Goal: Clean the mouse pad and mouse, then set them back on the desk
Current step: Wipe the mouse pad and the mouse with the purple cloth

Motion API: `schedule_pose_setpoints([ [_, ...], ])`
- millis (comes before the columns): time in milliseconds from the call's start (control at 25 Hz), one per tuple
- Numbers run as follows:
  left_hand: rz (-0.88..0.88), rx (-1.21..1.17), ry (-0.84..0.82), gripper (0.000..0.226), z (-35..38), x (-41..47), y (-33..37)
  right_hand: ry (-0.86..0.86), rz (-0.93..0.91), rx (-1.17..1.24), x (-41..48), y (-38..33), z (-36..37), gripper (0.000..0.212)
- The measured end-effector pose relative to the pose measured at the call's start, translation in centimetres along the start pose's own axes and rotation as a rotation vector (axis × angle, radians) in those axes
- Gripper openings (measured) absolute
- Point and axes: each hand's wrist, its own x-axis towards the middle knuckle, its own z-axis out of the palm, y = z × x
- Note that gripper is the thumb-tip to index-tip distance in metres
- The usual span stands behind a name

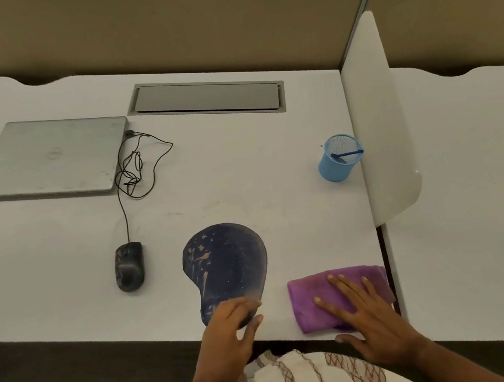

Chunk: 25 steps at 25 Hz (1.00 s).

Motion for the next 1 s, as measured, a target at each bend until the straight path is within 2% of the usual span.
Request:
schedule_pose_setpoints([
  [40,-0.186,-0.111,0.113,0.015,-0.9,-0.8,-0.5,-0.003,0.005,-0.001,0.2,0.2,0.0,0.064],
  [120,-0.529,-0.262,0.321,0.02,-2.4,-1.8,-1.6,0.005,0.014,-0.011,0.8,0.6,0.0,0.064],
  [200,-0.74,-0.284,0.391,0.026,-2.8,-2.4,-2.9,0.04,0.008,-0.081,1.3,0.9,0.1,0.066],
  [320,-0.713,-0.071,0.429,0.056,-2.2,-2.9,-4.7,0.043,-0.049,-0.131,2.2,1.4,0.2,0.073],
  [440,-0.733,0.021,0.391,0.094,-1.3,-2.5,-5.3,0.071,-0.105,-0.053,3.5,1.8,-1.4,0.093],
  [520,-0.804,-0.024,0.373,0.11,-1.1,-2.2,-5.6,0.106,-0.063,-0.005,4.9,1.2,-3.5,0.087],
  [640,-0.903,-0.147,0.379,0.131,-1.0,-2.1,-6.0,0.252,-0.079,0.129,7.7,-1.3,-6.4,0.061],
  [760,-0.967,-0.382,0.377,0.141,-1.1,-2.1,-5.7,0.361,-0.219,0.153,11.6,-5.1,-7.5,0.062],
  [840,-0.937,-0.498,0.35,0.145,-0.9,-2.2,-5.8,0.318,-0.338,0.071,13.9,-8.2,-7.0,0.069],
  [1000,-0.872,-0.582,0.365,0.149,-0.5,-2.0,-6.3,0.073,-0.52,-0.141,16.5,-12.3,-3.5,0.071],
])
